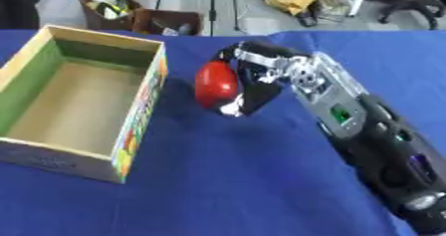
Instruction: Pick up objects on the table and place them in the box.
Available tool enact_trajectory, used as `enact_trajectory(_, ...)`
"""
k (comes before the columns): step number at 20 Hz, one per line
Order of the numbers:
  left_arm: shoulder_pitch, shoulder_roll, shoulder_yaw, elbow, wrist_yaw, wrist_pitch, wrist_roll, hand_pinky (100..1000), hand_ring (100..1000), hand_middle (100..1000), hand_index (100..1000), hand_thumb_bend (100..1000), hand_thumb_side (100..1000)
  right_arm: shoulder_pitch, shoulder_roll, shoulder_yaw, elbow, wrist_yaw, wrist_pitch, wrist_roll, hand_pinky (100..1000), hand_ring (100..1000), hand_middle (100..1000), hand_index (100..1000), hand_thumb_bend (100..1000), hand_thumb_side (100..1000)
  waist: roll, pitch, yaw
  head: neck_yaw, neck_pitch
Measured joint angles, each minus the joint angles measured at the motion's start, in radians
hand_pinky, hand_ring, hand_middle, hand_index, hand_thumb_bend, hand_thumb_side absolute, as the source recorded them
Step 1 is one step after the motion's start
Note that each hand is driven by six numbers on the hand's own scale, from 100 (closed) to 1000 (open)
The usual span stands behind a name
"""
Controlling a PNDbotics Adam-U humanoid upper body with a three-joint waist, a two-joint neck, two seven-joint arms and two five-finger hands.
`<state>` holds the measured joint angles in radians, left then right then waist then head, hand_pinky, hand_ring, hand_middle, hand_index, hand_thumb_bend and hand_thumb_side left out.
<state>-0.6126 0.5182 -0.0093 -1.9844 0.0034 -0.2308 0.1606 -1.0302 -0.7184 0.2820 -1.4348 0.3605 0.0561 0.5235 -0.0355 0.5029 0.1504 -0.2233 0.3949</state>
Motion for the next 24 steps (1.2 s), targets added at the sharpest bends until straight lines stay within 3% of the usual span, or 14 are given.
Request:
enact_trajectory(11, 0.007, 0.001, 0.0, 0.0, 0.004, 0.0, 0.0, 597, 745, 775, 942, 100, 969, -0.048, -0.017, -0.018, -0.078, -0.113, 0.09, -0.102, 100, 310, 333, 269, 100, 261, -0.038, -0.053, 0.017, -0.004, 0.023)
enact_trajectory(18, -0.022, 0.0, 0.0, 0.0, 0.006, -0.012, -0.005, 602, 747, 777, 942, 100, 961, -0.106, 0.003, -0.019, -0.079, -0.121, 0.155, -0.198, 100, 308, 333, 266, 100, 247, -0.044, -0.053, 0.082, -0.048, 0.016)
enact_trajectory(24, -0.044, -0.011, 0.0, 0.0, 0.005, -0.027, -0.008, 604, 748, 777, 941, 100, 957, -0.143, 0.024, -0.017, -0.04, -0.116, 0.194, -0.283, 100, 308, 334, 266, 100, 237, -0.042, -0.033, 0.128, -0.094, -0.006)
